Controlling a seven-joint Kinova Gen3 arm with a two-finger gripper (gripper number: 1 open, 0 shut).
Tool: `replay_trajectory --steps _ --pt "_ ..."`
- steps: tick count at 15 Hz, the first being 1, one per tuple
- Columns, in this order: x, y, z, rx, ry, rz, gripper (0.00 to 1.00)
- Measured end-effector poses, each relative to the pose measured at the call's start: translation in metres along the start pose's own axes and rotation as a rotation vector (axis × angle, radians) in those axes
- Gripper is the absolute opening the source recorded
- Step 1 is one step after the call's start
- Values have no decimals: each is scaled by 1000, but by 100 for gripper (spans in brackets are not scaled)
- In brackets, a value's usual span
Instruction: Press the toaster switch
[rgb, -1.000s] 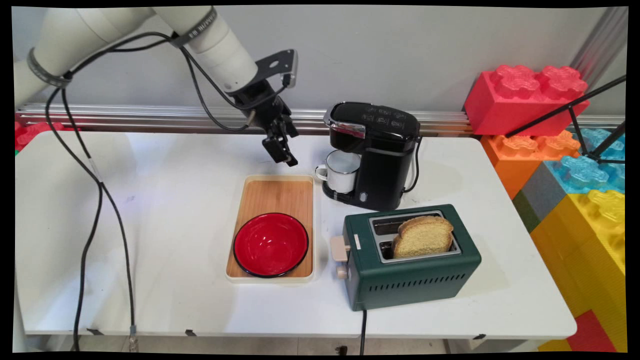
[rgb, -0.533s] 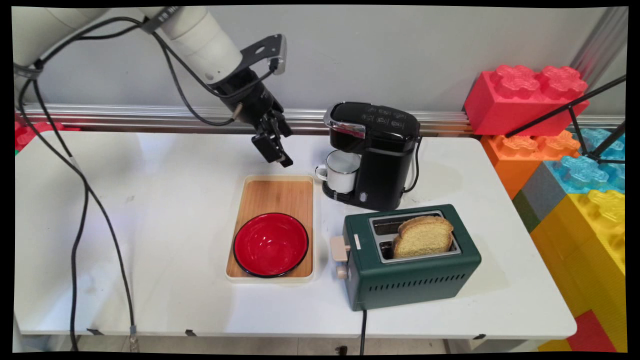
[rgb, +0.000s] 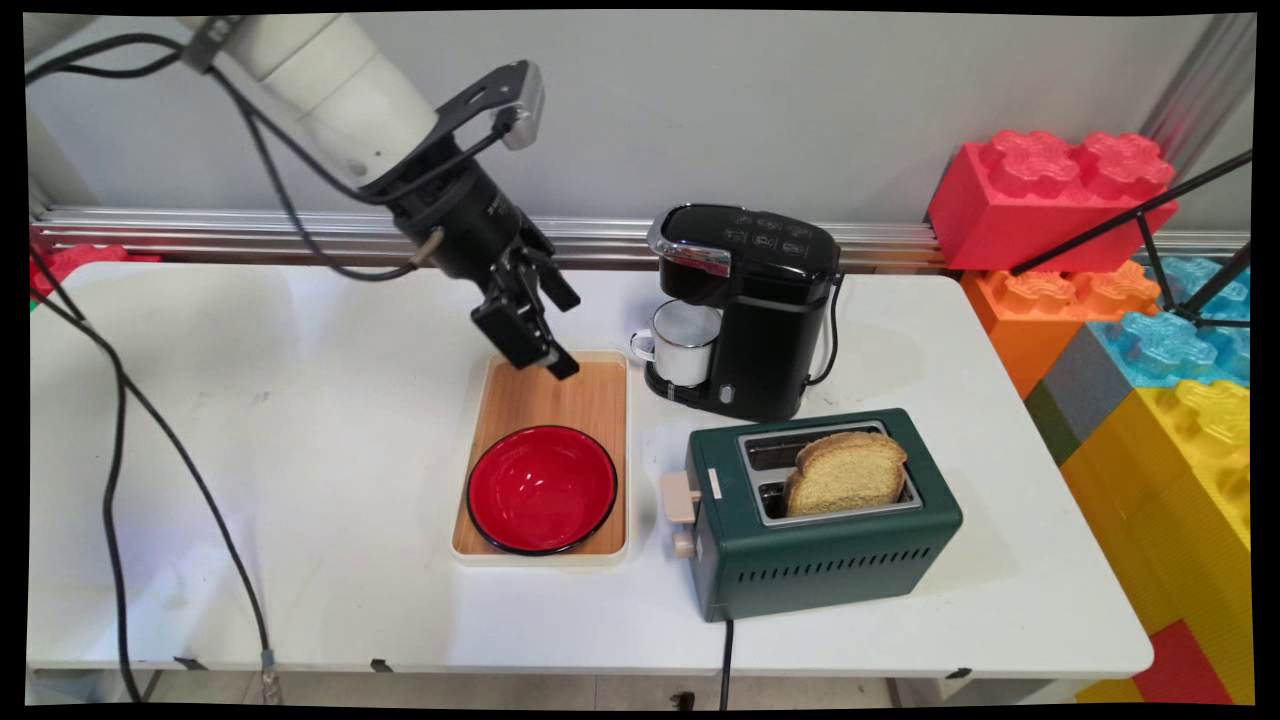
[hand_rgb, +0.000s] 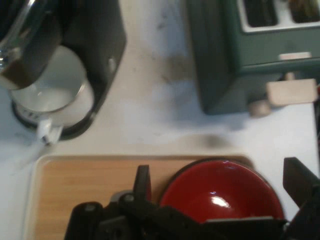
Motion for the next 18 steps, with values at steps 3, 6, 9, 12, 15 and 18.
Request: replay_trajectory --steps 3,6,9,12,15,18 --pt "-2 25 -4 -15 23 9 100" --pt "-5 53 -4 -26 38 13 100" --pt "-7 71 -2 -22 43 11 100" --pt "-7 85 2 -13 46 10 100" --pt "-6 93 4 -4 51 10 100" --pt "-5 100 7 4 56 7 0"
